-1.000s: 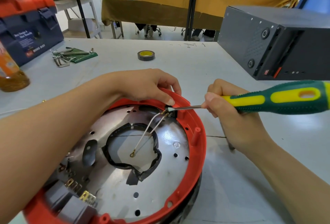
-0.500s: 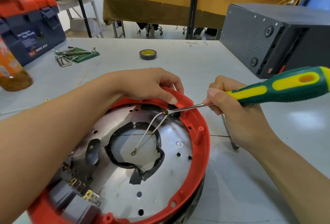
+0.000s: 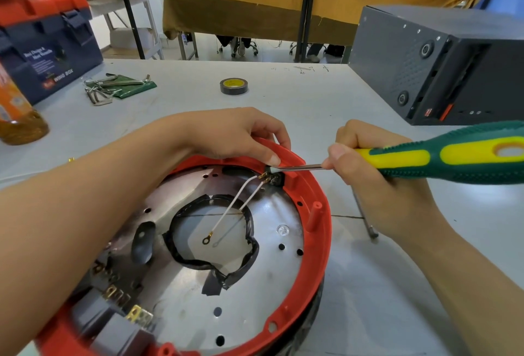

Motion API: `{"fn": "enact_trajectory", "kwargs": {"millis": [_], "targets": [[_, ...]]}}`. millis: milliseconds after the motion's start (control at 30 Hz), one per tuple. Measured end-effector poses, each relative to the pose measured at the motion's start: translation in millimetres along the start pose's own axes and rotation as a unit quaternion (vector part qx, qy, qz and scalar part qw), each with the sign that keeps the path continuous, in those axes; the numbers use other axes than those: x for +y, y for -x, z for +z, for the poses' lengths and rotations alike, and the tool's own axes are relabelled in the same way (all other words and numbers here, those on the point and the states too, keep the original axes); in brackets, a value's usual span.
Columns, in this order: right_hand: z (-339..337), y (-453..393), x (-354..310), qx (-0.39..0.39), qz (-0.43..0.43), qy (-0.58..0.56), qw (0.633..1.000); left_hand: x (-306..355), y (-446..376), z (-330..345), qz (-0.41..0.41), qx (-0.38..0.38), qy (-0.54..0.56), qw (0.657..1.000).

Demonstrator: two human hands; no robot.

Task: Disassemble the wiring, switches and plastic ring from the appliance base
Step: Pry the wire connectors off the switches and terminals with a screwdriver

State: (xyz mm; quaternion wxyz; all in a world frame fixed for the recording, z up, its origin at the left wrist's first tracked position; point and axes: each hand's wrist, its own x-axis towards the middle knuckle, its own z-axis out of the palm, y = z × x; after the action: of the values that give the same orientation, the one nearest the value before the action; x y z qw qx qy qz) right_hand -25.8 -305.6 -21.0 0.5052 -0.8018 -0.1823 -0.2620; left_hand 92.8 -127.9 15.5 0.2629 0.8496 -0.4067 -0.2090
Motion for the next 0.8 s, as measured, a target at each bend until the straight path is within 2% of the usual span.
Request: {"fn": "enact_trajectory", "kwargs": {"millis": [600, 800], "targets": [[1, -6, 13, 0.019, 0.101, -0.086, 0.991, -1, -2, 0, -0.004, -0.001, -0.004, 1.000], [2, -5, 7, -0.001, 0.076, -0.067, 0.995, -1, -1, -1, 0.002, 0.001, -0.011, 1.000]]}}
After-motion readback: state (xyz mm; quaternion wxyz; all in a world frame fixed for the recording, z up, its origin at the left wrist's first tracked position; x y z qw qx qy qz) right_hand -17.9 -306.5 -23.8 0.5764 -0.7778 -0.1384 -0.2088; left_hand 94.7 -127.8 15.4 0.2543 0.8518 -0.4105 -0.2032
